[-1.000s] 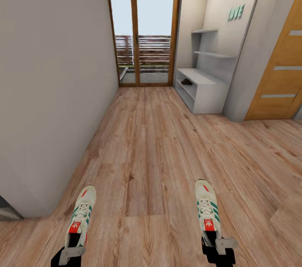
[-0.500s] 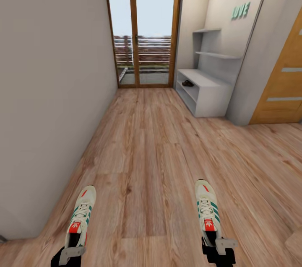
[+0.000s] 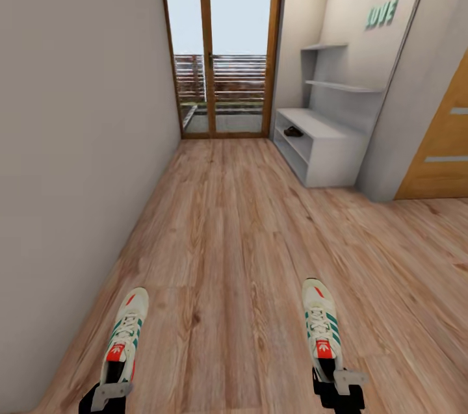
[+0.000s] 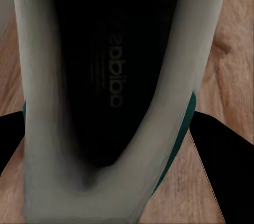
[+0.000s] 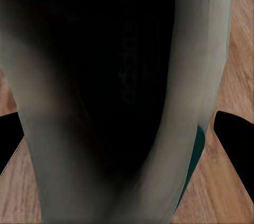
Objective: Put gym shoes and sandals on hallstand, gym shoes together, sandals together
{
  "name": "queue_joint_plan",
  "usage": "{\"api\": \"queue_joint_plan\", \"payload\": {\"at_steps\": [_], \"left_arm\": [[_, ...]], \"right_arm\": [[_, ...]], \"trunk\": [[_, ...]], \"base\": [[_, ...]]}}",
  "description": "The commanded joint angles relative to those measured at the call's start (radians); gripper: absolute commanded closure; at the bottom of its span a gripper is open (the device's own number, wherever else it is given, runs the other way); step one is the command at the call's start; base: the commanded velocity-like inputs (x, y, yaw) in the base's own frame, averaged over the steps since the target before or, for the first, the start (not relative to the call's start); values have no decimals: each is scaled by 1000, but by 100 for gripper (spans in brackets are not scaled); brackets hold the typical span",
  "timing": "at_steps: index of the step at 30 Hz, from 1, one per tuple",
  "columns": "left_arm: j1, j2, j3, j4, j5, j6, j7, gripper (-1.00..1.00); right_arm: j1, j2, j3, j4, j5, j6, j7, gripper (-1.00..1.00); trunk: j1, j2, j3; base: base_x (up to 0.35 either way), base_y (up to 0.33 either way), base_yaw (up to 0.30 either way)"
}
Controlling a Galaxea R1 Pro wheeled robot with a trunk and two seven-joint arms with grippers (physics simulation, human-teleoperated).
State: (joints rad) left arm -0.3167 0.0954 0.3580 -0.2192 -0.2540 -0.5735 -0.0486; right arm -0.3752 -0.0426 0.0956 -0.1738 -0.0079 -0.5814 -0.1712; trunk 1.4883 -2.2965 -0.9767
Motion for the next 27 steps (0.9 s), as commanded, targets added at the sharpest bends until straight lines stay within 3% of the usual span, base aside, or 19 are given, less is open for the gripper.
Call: {"api": "queue_joint_plan", "payload": {"at_steps": [1, 27], "left_arm": [[-1, 0, 9, 1, -6, -3, -4, 100], [-1, 0, 9, 1, -5, -3, -4, 100]], "right_arm": [[-1, 0, 9, 0, -1, -1, -8, 100], [-1, 5, 9, 0, 0, -4, -8, 100]], "trunk": [[0, 0, -1], [0, 0, -1]], "base": [[339, 0, 0], [339, 0, 0]]}}
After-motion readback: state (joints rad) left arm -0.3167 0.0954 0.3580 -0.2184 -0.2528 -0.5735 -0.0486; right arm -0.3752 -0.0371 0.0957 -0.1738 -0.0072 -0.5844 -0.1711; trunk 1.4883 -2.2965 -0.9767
